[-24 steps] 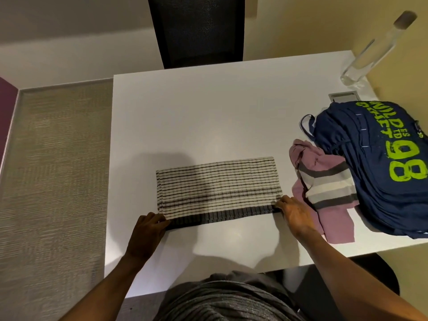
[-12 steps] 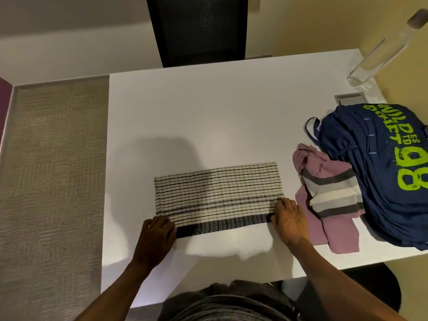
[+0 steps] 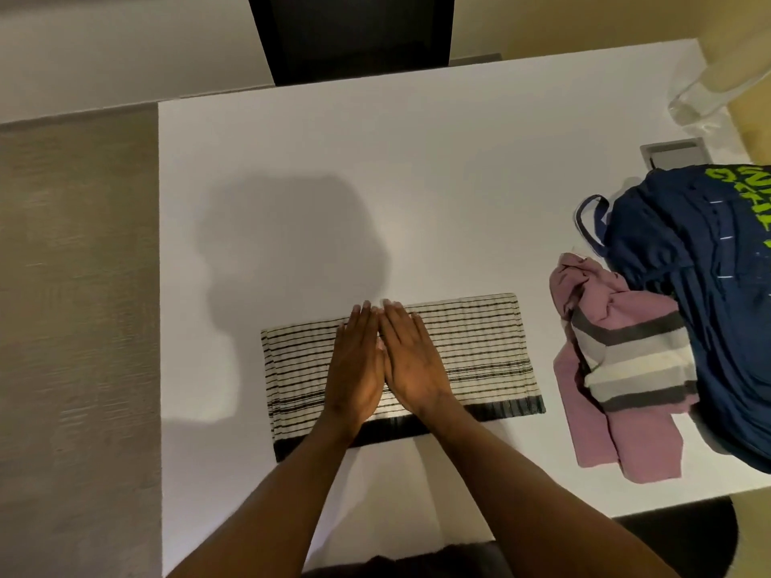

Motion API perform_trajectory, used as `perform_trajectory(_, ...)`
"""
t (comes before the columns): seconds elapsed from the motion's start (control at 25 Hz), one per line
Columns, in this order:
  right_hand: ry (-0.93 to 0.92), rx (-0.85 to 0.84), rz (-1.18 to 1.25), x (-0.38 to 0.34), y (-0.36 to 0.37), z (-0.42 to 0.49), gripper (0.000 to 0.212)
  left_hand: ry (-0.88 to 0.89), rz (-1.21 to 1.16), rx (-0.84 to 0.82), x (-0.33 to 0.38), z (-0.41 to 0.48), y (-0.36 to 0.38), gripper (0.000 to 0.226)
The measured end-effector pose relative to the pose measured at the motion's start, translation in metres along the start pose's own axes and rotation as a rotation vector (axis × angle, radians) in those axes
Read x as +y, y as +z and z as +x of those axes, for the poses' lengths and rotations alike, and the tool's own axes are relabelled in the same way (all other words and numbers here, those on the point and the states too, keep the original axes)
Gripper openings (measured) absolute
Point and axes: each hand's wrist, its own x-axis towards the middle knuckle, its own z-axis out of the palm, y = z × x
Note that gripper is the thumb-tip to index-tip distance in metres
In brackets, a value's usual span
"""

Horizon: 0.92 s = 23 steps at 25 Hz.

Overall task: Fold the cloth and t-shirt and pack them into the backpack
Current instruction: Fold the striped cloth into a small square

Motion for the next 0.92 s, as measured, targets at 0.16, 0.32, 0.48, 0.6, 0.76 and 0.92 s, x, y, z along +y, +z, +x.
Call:
perform_trajectory(0.16,-0.018,-0.050,-0.080,0.002,0.021,0.014,0.057,-0.045,0.045,0.010,-0.016,0.010,0.014,0.060)
perform_trajectory(0.32,-0.006,-0.039,-0.112,0.020,0.022,0.009,0.065,-0.055,0.166,0.019,-0.028,0.007,0.009,0.064)
perform_trajectory(0.48,0.070,-0.011,-0.129,0.069,0.002,-0.006,0.071,-0.161,0.197,0.069,-0.057,-0.002,-0.008,0.067)
perform_trajectory(0.6,0.196,0.020,-0.123,0.108,-0.015,-0.019,0.073,-0.233,0.214,0.103,-0.082,-0.010,-0.022,0.070)
perform_trajectory(0.76,0.287,0.049,-0.138,0.144,-0.027,-0.033,0.072,-0.275,0.232,0.128,-0.096,-0.011,-0.030,0.071)
perform_trajectory(0.92,0.298,0.047,-0.119,0.108,-0.024,-0.028,0.076,-0.262,0.201,0.159,-0.069,-0.013,-0.028,0.070)
